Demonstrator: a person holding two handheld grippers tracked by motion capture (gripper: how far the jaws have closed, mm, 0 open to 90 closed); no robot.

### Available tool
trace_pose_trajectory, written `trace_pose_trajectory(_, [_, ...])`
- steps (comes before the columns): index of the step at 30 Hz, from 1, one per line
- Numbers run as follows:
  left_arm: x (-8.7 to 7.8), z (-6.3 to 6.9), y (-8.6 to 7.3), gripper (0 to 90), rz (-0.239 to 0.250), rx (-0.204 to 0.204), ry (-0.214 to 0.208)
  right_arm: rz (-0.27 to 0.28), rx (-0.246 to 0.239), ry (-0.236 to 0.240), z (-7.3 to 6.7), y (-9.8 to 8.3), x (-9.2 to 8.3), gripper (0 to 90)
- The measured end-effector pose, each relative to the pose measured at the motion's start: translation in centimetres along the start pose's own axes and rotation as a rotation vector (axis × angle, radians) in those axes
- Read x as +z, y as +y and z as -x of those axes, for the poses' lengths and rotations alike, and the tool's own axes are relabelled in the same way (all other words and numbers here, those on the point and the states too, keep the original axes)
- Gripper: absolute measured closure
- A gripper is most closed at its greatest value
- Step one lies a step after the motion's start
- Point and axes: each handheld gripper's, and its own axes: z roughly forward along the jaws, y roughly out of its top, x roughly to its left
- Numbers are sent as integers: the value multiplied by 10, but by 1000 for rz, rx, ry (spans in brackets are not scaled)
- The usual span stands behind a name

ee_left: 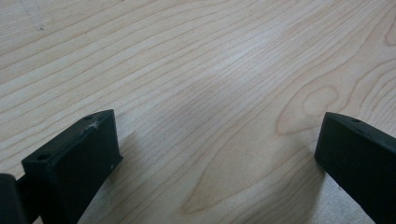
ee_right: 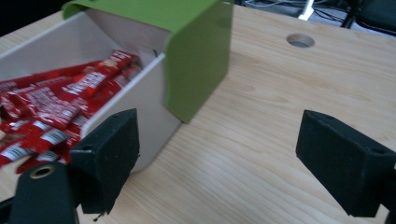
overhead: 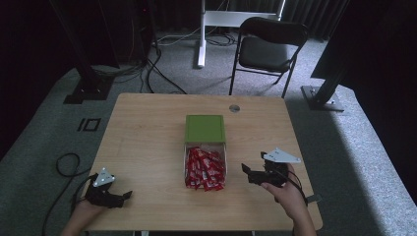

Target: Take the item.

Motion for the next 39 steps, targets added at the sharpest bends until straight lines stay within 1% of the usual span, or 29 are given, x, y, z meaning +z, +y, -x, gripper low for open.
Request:
trace_pose_trajectory(6, [0,0,0,7,-1,0,0,18,-17,33,-12,11,5,132])
trace_pose_trajectory(8, [0,0,0,7,-1,0,0,19,-21,35,-14,12,6,132])
trace_pose_trajectory(9, [0,0,0,7,0,0,0,22,-30,51,-18,16,9,132])
trace_pose_trajectory(12, [0,0,0,7,-1,0,0,23,-35,64,-24,20,13,132])
trace_pose_trajectory(15, [0,0,0,7,-1,0,0,19,-65,55,-30,25,18,132])
trace_pose_trajectory(16, [0,0,0,7,-1,0,0,21,-70,63,-32,26,19,132])
trace_pose_trajectory(18, [0,0,0,7,0,0,0,30,-61,89,-36,29,21,132])
trace_pose_trajectory(20, [0,0,0,7,0,0,0,28,-71,97,-40,31,24,132])
trace_pose_trajectory(25, [0,0,0,7,0,0,0,30,-79,125,-48,35,31,132])
trace_pose_trajectory(31, [0,0,0,7,0,-1,0,23,-88,146,-56,37,39,132])
trace_pose_trajectory(39, [0,0,0,7,0,0,0,7,-101,162,-67,37,52,133])
